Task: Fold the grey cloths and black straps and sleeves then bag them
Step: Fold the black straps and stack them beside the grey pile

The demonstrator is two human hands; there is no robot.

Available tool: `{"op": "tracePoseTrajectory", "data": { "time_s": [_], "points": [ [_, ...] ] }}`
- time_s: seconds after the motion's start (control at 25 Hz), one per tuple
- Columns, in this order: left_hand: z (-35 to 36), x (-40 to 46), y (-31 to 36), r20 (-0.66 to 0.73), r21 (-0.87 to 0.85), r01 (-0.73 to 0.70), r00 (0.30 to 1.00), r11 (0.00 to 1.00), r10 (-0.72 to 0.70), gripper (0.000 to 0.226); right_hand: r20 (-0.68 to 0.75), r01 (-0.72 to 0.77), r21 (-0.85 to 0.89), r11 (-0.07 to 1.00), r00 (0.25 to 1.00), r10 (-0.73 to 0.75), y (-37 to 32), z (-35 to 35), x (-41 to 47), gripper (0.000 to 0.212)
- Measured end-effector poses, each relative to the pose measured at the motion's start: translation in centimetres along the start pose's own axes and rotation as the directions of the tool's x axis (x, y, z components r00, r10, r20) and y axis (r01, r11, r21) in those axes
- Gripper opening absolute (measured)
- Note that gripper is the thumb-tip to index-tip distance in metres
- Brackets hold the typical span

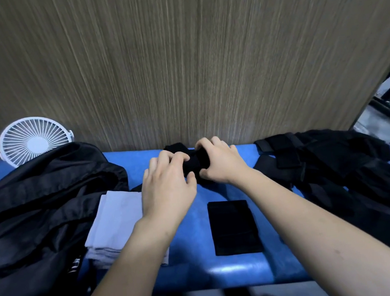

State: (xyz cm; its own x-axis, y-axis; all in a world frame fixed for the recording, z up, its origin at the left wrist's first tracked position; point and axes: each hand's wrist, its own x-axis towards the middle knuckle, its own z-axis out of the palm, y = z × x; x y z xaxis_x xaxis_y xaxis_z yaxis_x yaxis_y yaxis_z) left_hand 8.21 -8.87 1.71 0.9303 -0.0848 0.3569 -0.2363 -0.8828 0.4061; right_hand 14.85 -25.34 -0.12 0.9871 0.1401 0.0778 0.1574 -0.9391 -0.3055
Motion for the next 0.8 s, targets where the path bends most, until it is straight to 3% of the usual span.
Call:
{"op": "tracePoseTrajectory", "data": {
  "time_s": [0.28, 0.48, 0.56, 0.72, 0.8],
  "points": [
    [1.3, 0.9, -0.1, 0.041, -0.005, -0.037, 0.998, 0.999, 0.037, 0.050, -0.091, 0.097, 0.069, 0.993, 0.992, -0.090, 0.2, -3.1, -3.0, 0.054],
    [2.4, 1.3, 1.5, 0.111, -0.053, -0.061, 0.992, 0.997, 0.067, 0.048, -0.088, 0.091, 0.095, 0.991, 0.993, -0.082, 0.8, -4.1, -5.2, 0.048],
    [2.8, 1.4, 1.9, 0.183, -0.115, -0.093, 0.977, 0.989, 0.113, 0.055, -0.099, 0.087, 0.142, 0.986, 0.992, -0.073, 1.3, -4.4, -6.0, 0.046],
    [2.7, 1.9, 1.9, 0.410, -0.316, -0.065, 0.891, 0.947, 0.197, 0.090, -0.120, 0.050, 0.270, 0.962, 0.993, -0.018, 2.3, -5.3, -6.9, 0.040],
    [3.3, 2.1, 1.6, 0.432, -0.348, -0.059, 0.876, 0.936, 0.216, 0.085, -0.138, 0.052, 0.378, 0.924, 0.990, 0.001, 2.2, -5.8, -6.9, 0.039]
  ]
}}
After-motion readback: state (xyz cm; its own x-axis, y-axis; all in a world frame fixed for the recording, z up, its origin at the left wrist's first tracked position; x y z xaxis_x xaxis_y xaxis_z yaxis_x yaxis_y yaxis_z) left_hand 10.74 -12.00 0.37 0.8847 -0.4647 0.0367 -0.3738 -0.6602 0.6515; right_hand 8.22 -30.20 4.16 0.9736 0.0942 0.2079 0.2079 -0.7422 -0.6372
